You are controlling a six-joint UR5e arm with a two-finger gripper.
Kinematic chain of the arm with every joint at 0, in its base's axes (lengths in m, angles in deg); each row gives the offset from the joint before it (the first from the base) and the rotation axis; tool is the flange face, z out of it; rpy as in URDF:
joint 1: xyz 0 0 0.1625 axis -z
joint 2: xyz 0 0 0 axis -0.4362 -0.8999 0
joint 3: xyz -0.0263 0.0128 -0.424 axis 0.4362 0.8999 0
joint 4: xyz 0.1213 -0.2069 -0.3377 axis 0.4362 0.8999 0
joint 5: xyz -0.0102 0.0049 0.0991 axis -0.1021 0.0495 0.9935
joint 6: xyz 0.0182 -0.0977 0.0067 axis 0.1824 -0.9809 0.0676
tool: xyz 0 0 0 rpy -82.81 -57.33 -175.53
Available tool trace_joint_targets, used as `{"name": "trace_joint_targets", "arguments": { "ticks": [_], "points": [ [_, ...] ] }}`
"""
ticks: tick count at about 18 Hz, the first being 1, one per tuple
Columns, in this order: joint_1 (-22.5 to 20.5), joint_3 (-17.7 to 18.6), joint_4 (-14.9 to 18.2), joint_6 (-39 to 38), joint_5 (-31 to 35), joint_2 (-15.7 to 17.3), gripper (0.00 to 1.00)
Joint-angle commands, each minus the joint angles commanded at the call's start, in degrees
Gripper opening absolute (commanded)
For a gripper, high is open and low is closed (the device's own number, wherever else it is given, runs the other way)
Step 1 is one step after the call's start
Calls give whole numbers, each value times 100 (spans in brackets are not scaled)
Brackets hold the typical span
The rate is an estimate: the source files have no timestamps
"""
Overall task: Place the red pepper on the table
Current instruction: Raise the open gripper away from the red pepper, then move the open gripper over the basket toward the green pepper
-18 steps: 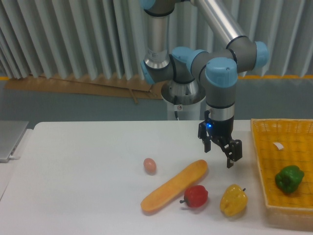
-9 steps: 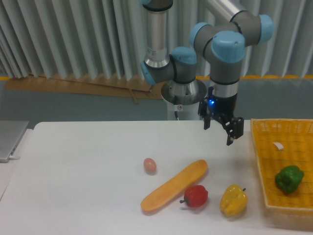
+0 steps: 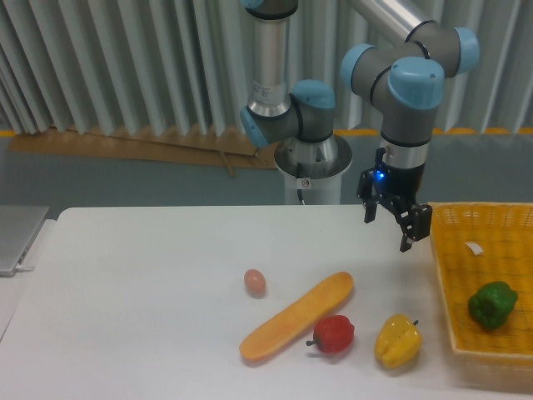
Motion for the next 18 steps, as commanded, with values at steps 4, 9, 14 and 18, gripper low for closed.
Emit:
{"name": "trace_joint_targets", "arguments": {
  "ticks": [4,9,14,18],
  "points": [
    [44,27,-26,281,26,-9,100],
    [-17,44,-35,590,9,-18,100],
    [-114,71,18,889,26,-18,100],
    [-114,79,18,897,35,-26,100]
  ]
}}
